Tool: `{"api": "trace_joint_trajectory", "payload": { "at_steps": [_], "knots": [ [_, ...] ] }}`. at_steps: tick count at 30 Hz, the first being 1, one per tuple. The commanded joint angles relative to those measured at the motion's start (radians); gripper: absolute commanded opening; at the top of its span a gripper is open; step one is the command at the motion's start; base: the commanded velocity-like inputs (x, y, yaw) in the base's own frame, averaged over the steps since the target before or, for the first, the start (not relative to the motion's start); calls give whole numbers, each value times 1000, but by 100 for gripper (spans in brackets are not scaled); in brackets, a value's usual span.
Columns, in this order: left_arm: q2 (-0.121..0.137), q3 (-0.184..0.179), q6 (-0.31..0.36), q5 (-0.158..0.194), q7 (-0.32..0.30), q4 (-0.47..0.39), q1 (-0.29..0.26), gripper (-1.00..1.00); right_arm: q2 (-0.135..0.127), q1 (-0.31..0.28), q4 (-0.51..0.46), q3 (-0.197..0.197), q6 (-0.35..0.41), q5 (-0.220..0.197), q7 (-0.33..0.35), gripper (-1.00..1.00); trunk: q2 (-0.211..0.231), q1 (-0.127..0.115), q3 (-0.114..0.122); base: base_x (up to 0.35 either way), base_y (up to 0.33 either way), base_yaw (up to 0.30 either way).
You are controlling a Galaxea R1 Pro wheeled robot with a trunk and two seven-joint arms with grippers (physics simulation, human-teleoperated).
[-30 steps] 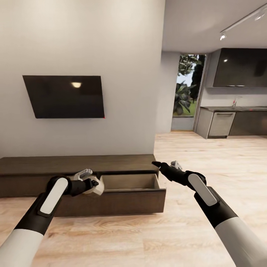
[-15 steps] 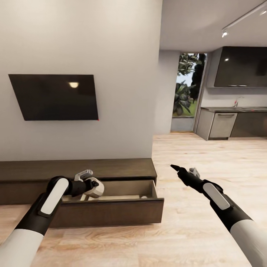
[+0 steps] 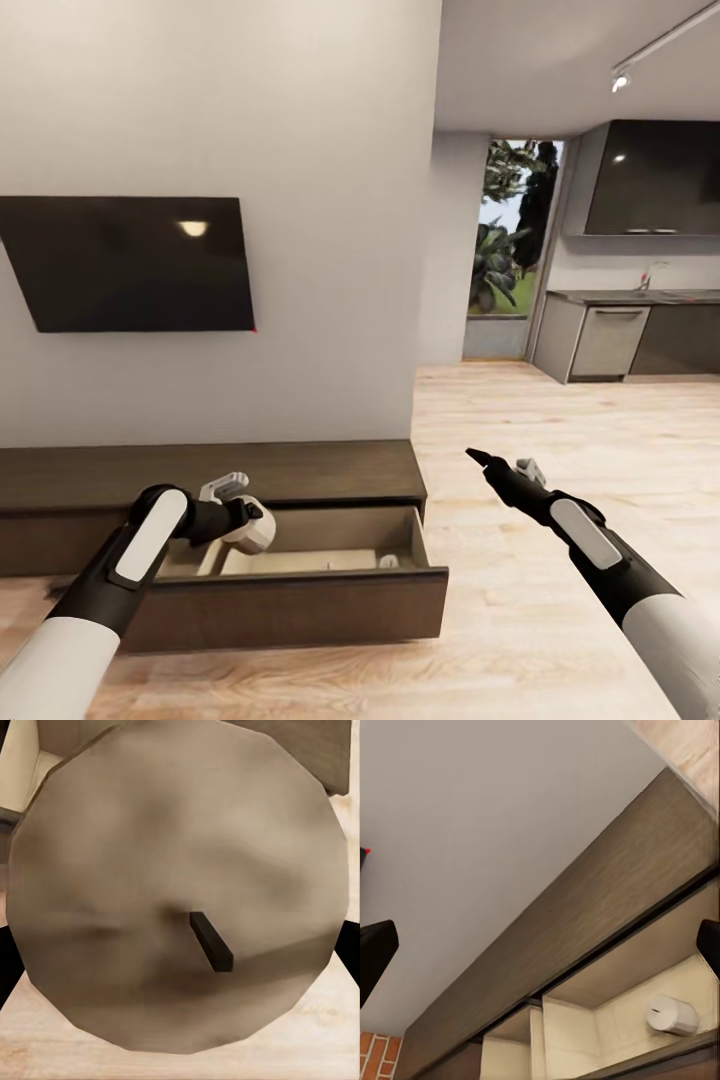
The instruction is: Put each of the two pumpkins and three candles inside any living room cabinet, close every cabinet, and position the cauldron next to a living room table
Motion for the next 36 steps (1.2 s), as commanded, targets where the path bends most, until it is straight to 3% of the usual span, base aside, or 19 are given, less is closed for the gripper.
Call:
{"api": "trace_joint_trajectory", "payload": {
  "at_steps": [1,4,7,11,28,36],
  "knots": [
    [1,-2,-1,13,11,1,-1,-100,-1,-1,7,3,0,-5,2,100,-1,1,-1,330,-86,0],
    [1,-3,-1,13,12,8,-1,-100,-1,-1,15,-4,0,-6,3,100,-1,1,-1,330,-88,0],
    [1,-3,-1,13,13,27,-2,-100,-1,-1,19,-48,1,-6,6,100,-1,1,-1,330,-73,0],
    [1,-3,-2,13,13,32,-2,-100,-1,-1,35,-69,1,-7,7,100,-1,1,-1,331,-20,0],
    [1,-4,-4,13,12,33,-2,-100,-1,-1,41,-76,4,-8,0,100,-1,1,-1,308,45,0],
    [-1,-6,-4,12,11,32,-2,-100,-1,-1,41,-76,3,-8,1,100,-1,1,-1,157,31,0]
  ]
}}
